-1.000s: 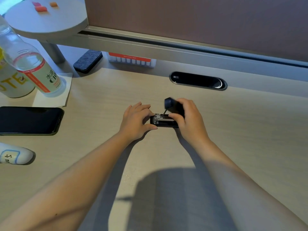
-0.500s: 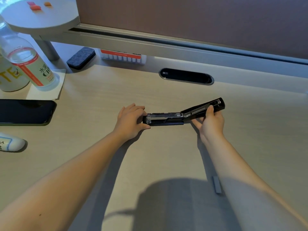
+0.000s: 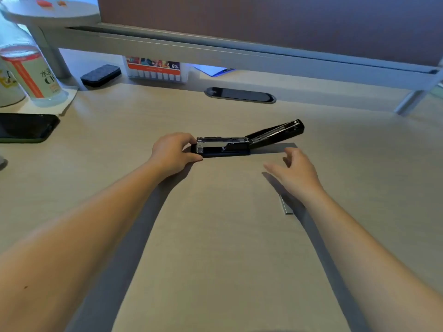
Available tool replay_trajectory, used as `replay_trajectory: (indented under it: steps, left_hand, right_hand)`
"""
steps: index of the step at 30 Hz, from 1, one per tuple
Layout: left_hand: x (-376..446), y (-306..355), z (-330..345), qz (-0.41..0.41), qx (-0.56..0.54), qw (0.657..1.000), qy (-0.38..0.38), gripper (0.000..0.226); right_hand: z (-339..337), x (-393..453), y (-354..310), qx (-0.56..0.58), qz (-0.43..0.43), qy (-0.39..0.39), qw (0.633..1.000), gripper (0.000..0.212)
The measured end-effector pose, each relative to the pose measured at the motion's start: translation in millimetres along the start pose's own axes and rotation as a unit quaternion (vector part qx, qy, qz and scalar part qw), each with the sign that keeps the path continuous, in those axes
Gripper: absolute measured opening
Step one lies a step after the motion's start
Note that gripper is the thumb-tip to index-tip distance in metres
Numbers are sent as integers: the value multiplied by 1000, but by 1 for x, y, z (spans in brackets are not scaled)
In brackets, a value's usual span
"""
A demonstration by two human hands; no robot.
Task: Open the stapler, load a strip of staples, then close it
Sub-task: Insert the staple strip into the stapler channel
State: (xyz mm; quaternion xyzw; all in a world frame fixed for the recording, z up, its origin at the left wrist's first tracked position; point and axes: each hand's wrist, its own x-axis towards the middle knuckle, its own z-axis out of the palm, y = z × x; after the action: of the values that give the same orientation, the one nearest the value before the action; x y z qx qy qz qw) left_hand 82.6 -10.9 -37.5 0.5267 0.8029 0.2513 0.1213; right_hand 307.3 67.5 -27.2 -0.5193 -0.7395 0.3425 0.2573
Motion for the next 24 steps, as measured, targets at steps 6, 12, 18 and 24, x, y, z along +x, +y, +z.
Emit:
replay_trajectory:
  steps: [6, 12, 18, 24]
  left_hand:
    - [-28, 3, 8, 0, -40, 999, 6, 34]
    - [-53, 12, 10, -15, -40, 999, 7, 37]
    - [-73, 17, 7, -24, -37, 999, 3, 38]
    - [-102, 18, 1, -5, -28, 1000, -5, 36]
  right_hand:
    - [-7, -53, 20, -138, -37, -25, 989, 77]
    - [-8, -82, 31, -152, -67, 75, 983, 32]
    - [-6, -87, 26, -141, -151, 66, 976, 17]
    - [3, -109, -10, -48, -256, 21, 965, 17]
